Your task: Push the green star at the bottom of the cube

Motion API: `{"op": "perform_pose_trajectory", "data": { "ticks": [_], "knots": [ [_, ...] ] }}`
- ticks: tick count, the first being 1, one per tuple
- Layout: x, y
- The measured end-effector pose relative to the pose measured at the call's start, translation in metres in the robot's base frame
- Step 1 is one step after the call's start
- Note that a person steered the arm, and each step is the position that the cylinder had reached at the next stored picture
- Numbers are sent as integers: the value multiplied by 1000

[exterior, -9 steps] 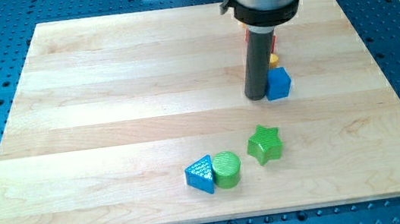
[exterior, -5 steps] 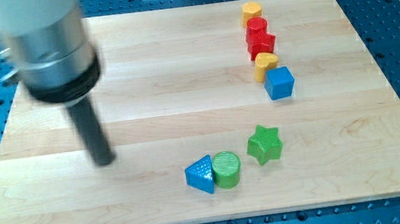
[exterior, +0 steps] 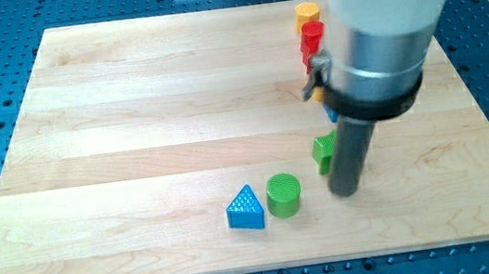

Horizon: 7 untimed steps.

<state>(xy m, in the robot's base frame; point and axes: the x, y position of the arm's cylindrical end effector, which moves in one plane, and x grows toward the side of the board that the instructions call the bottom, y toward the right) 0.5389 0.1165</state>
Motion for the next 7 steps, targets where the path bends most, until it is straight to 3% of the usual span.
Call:
{"op": "perform_pose_trajectory", "data": {
  "ticks": [2, 5, 7],
  "knots": [
    [29, -30],
    [-33, -34],
    [-42, -24]
  ]
}}
